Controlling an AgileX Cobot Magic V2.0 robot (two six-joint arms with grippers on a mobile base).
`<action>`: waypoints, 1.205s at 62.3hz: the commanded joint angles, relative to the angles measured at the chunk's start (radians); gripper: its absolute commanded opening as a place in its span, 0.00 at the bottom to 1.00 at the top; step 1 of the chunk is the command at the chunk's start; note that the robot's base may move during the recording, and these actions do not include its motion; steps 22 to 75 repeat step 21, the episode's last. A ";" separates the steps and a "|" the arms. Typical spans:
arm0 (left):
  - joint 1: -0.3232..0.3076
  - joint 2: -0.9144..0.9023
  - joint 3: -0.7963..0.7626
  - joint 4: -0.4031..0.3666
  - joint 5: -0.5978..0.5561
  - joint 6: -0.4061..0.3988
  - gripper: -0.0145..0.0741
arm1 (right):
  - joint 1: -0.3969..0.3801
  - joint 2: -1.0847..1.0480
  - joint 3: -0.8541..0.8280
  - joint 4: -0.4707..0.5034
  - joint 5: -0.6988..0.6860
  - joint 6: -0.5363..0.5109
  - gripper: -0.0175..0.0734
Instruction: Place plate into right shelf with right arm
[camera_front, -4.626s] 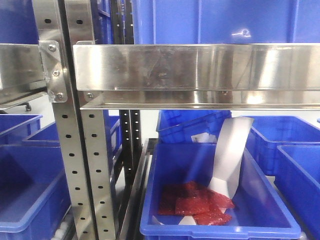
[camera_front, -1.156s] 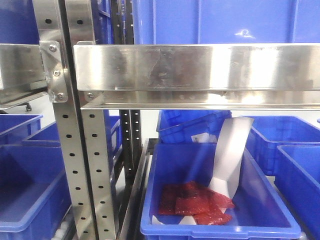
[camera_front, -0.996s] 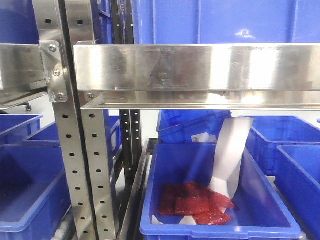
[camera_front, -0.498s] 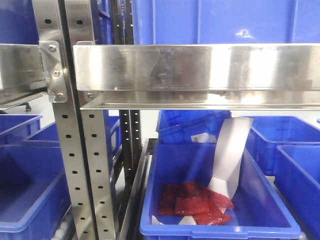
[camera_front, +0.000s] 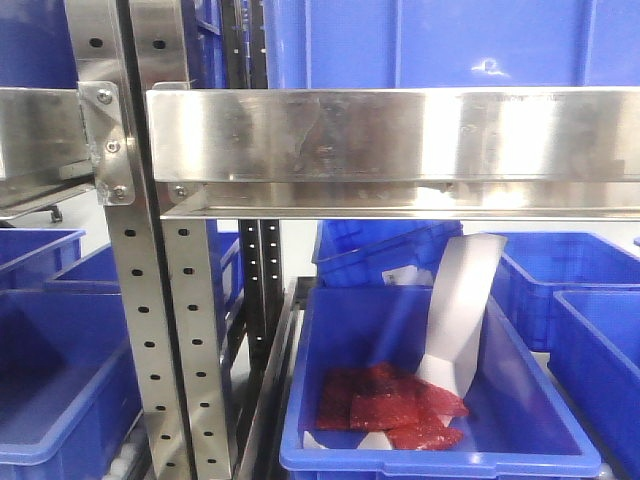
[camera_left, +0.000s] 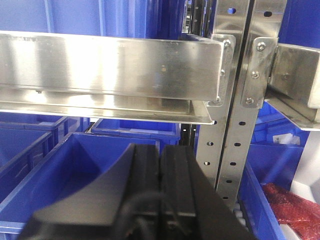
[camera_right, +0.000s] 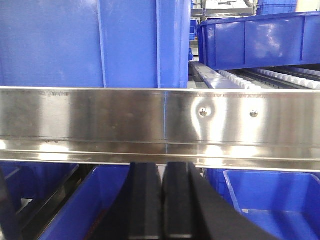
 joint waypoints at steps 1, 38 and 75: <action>-0.002 -0.010 0.010 -0.008 -0.090 -0.007 0.02 | 0.001 -0.013 -0.015 0.000 -0.086 -0.009 0.25; -0.002 -0.010 0.010 -0.008 -0.090 -0.007 0.02 | 0.001 -0.013 -0.015 0.000 -0.086 -0.009 0.25; -0.002 -0.010 0.010 -0.008 -0.090 -0.007 0.02 | 0.001 -0.013 -0.015 0.000 -0.086 -0.009 0.25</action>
